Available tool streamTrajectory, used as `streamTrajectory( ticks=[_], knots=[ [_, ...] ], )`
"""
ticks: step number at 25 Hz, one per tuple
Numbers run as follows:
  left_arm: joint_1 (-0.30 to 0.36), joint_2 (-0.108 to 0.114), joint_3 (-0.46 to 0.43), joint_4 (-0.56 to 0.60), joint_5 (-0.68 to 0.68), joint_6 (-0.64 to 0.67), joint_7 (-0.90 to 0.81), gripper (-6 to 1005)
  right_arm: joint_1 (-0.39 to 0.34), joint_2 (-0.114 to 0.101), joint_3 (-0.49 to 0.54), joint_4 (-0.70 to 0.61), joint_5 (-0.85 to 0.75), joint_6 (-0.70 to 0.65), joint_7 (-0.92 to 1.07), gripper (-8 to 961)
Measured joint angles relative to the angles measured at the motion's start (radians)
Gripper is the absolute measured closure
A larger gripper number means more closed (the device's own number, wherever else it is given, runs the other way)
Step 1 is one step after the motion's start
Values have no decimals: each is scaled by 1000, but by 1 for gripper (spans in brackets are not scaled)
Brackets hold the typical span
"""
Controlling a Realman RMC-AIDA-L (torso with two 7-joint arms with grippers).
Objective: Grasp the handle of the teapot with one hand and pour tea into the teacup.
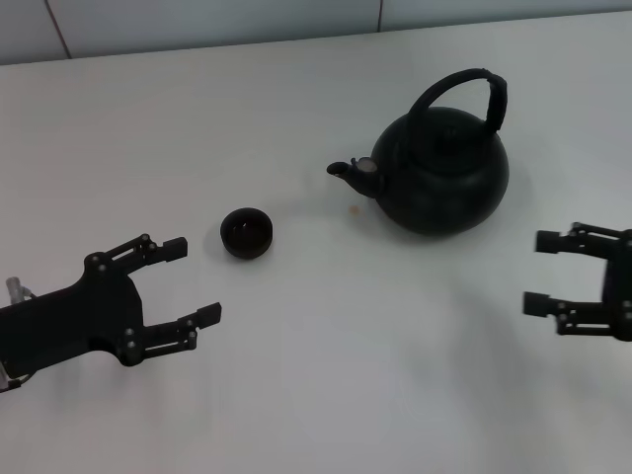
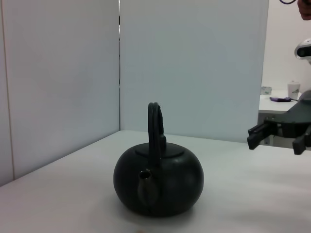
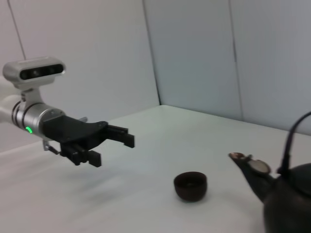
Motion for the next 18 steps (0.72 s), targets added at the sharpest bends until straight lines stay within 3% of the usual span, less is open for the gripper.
streamTrajectory(
  ticks=[4, 18],
  knots=[
    [0, 1, 0, 0, 0, 0, 0, 140, 19, 26, -14, 12, -2, 18, -9, 140],
    [0, 11, 14, 8, 0, 1, -12, 140, 37, 31, -38, 48, -2, 43, -14, 139]
  ],
)
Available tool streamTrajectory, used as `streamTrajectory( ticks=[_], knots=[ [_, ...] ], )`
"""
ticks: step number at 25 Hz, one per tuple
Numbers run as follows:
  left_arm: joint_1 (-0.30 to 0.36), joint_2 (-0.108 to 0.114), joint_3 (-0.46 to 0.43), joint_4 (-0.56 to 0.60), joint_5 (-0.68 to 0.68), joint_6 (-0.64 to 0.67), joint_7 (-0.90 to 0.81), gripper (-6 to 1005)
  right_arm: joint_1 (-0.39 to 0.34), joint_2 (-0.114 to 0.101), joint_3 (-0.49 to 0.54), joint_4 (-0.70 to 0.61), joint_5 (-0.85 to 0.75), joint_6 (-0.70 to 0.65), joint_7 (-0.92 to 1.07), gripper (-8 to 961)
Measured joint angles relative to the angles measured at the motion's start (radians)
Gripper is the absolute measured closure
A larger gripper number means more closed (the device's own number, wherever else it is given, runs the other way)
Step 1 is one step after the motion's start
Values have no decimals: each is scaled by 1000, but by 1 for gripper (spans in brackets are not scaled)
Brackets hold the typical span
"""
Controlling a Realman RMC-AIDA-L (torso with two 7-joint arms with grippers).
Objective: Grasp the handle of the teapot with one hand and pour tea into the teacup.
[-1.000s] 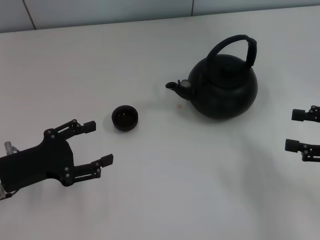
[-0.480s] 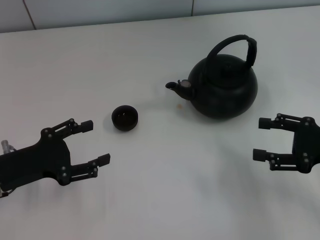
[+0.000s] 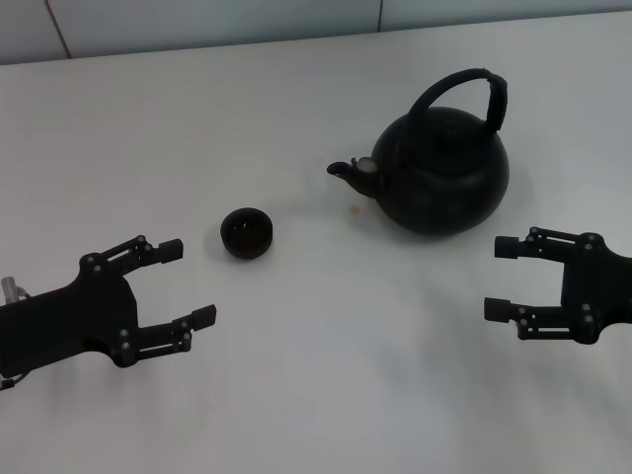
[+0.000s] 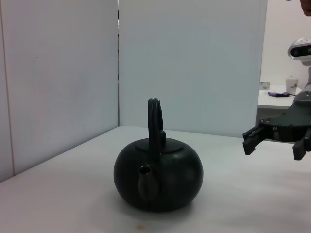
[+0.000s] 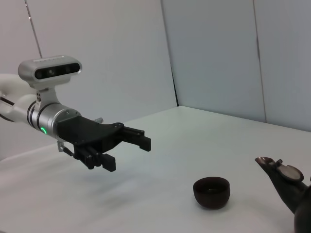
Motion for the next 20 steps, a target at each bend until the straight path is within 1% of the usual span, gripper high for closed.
streamTrajectory(
  ticks=[20],
  knots=[
    [-1, -1, 0, 0, 0, 1, 0, 140, 0, 0, 0, 0, 0, 1, -4, 140]
  ],
)
